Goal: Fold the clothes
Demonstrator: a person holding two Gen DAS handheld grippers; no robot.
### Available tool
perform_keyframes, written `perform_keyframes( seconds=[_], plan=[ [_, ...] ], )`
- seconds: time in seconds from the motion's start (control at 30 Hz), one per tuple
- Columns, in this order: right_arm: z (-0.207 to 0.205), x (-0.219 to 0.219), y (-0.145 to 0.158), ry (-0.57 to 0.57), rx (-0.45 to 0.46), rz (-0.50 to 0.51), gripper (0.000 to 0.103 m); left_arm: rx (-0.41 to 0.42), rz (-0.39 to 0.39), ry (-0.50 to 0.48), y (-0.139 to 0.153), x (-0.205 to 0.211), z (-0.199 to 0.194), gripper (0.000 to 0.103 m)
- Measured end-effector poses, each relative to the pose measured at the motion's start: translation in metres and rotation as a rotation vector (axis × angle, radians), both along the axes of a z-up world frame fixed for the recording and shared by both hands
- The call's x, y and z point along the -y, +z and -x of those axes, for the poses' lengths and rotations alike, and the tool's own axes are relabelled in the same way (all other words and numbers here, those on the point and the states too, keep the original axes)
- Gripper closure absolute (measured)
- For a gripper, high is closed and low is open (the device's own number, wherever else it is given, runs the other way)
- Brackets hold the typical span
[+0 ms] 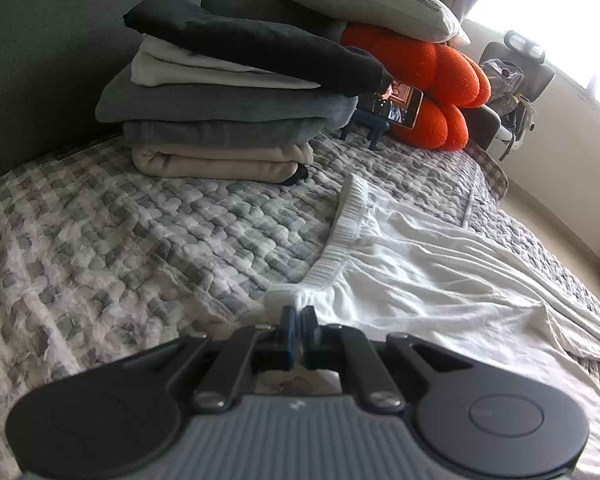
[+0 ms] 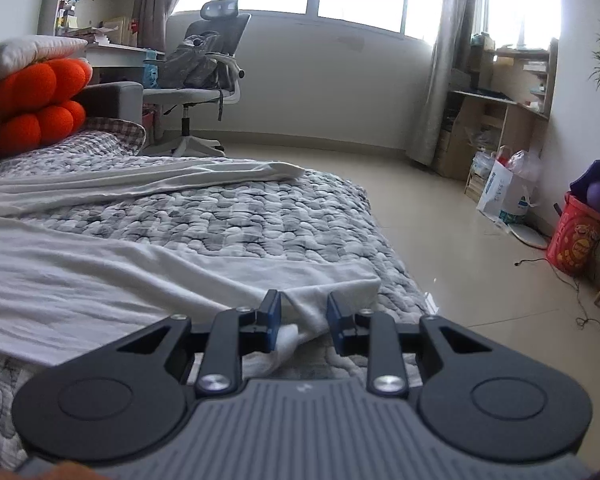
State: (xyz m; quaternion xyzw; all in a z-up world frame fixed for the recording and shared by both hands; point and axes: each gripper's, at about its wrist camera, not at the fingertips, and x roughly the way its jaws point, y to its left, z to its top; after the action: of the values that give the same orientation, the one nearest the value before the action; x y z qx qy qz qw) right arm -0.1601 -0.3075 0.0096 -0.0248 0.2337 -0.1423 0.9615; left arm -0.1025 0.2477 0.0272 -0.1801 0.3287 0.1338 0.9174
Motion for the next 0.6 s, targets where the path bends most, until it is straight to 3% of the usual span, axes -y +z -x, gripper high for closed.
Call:
perform_keyframes(
  seconds=[0.03, 0.1, 0.13, 0.4, 0.6],
  plan=[
    [0.001, -0.001, 0.0, 0.005, 0.0, 0.005, 0.075, 0.0, 0.0, 0.0, 0.0, 0.0, 0.0, 0.1],
    [0.002, -0.002, 0.0, 0.013, 0.001, 0.016, 0.094, 0.0, -0.002, 0.001, 0.0, 0.001, 0.0, 0.1],
    [0.002, -0.002, 0.001, 0.01, 0.002, 0.021, 0.096, 0.001, -0.002, 0.001, 0.0, 0.001, 0.001, 0.1],
    [0.015, 0.016, 0.005, -0.042, -0.004, 0.141, 0.101, 0.009, -0.016, 0.0, 0.002, 0.0, 0.001, 0.1],
    [0.033, 0.016, 0.023, -0.049, 0.106, 0.267, 0.101, 0.007, -0.009, 0.001, 0.001, 0.001, 0.002, 0.1]
  ],
)
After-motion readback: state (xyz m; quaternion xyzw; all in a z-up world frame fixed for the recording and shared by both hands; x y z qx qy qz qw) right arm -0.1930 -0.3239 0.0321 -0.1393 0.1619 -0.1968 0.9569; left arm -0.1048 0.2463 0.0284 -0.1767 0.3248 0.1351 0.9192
